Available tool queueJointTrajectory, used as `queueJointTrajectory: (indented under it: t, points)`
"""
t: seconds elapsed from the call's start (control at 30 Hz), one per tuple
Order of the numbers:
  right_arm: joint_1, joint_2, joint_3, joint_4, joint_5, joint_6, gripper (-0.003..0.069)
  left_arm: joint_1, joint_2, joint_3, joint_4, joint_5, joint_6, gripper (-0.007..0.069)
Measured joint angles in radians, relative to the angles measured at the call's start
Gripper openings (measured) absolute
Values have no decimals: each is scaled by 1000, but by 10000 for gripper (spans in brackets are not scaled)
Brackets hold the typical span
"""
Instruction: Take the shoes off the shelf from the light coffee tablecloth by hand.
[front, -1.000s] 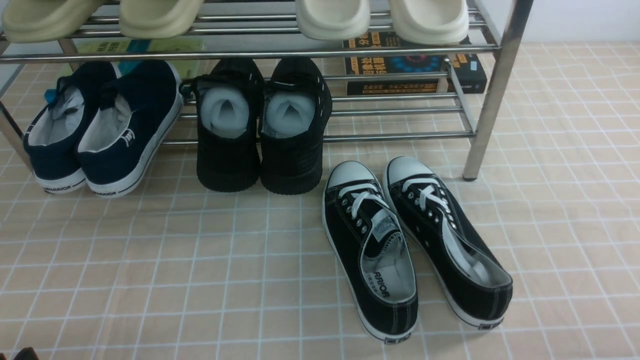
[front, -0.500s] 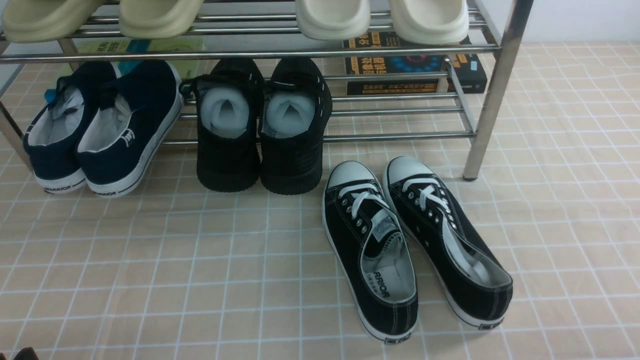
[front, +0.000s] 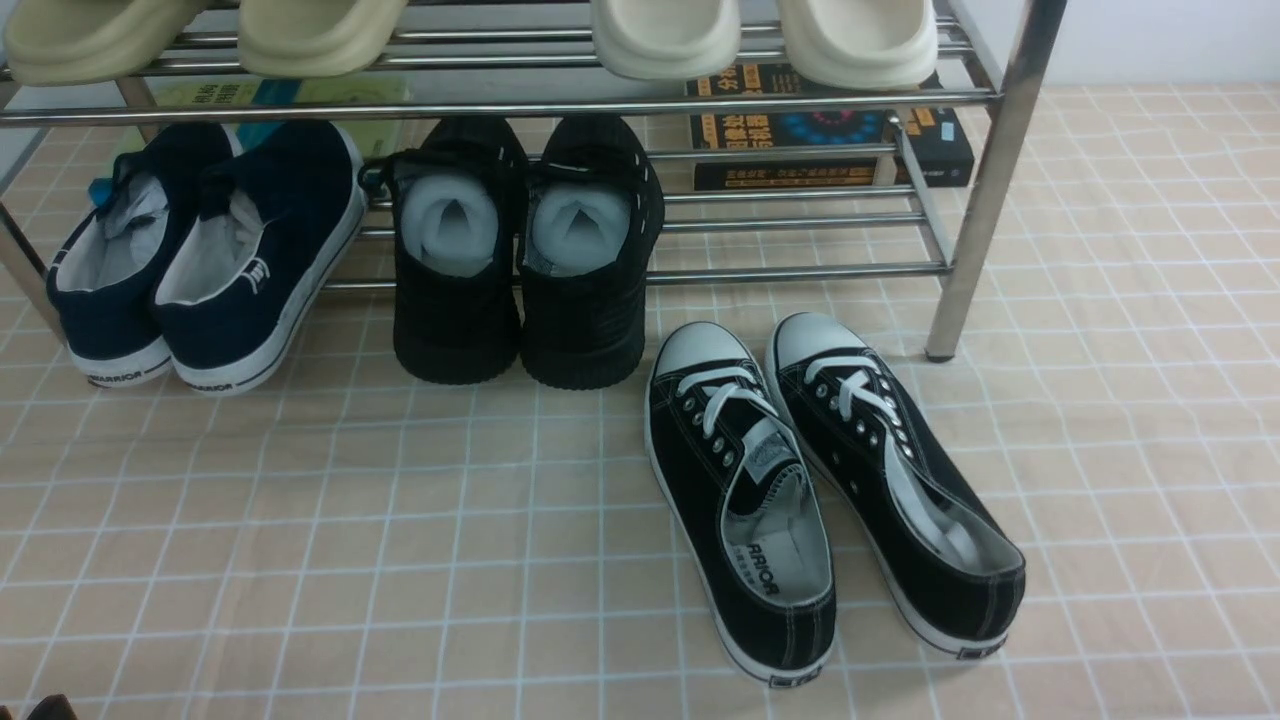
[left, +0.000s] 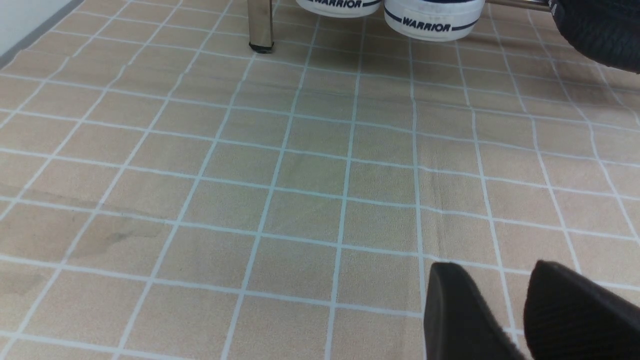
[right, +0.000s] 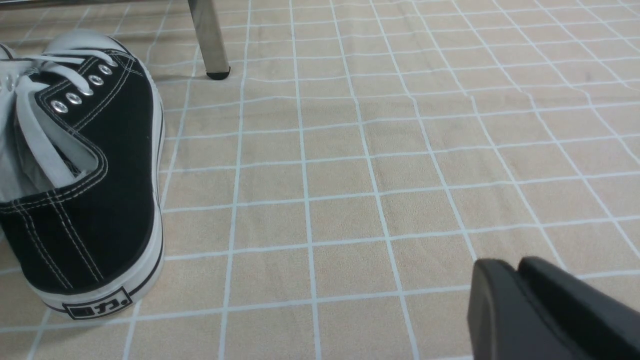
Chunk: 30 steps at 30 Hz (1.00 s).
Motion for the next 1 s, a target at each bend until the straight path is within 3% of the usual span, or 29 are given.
queueJointTrajectory:
  t: [1.0]
  points:
    - [0,0,0,0,0,0,111,0,0,0,0,0,0,240]
